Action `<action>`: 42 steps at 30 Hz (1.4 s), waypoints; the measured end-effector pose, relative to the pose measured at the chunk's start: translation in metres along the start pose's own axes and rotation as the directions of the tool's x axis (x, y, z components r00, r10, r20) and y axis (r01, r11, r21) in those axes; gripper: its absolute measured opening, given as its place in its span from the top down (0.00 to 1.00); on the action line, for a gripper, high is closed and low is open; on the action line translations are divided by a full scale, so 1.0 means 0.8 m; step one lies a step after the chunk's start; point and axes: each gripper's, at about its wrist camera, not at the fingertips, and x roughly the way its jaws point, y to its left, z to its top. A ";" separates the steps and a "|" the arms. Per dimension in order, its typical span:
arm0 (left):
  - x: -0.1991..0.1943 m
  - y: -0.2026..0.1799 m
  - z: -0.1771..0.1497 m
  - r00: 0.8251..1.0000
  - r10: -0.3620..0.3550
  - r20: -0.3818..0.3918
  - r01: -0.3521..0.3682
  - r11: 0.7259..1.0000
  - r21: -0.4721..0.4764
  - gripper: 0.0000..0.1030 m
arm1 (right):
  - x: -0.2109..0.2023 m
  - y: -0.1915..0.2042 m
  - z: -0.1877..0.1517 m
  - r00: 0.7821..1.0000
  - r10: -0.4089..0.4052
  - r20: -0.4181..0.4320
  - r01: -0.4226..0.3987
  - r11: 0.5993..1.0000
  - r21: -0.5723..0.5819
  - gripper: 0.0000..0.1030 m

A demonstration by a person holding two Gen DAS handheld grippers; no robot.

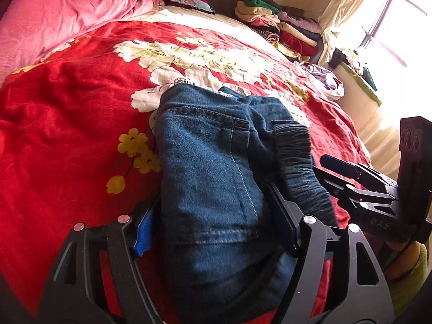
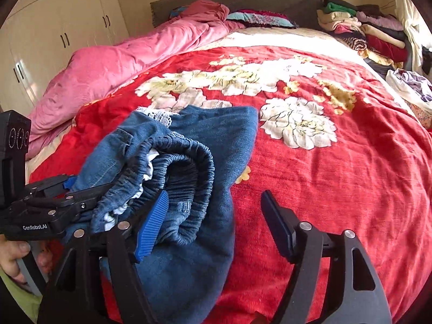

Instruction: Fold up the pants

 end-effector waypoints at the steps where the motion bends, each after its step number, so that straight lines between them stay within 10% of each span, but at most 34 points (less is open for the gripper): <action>1: -0.006 -0.001 -0.001 1.000 0.000 0.010 0.000 1.000 -0.001 0.35 | -0.009 0.001 -0.001 1.000 0.006 0.015 -0.006 1.000 0.006 0.25; 11: -0.076 -0.017 -0.018 0.996 0.025 0.086 -0.026 1.000 0.011 0.09 | -0.087 0.023 -0.023 0.990 0.038 0.138 -0.038 0.999 -0.001 0.05; 42: -0.155 -0.033 -0.126 0.981 0.172 0.089 -0.173 0.985 0.014 0.09 | -0.172 0.067 -0.116 0.981 -0.059 0.184 0.070 0.996 -0.054 0.05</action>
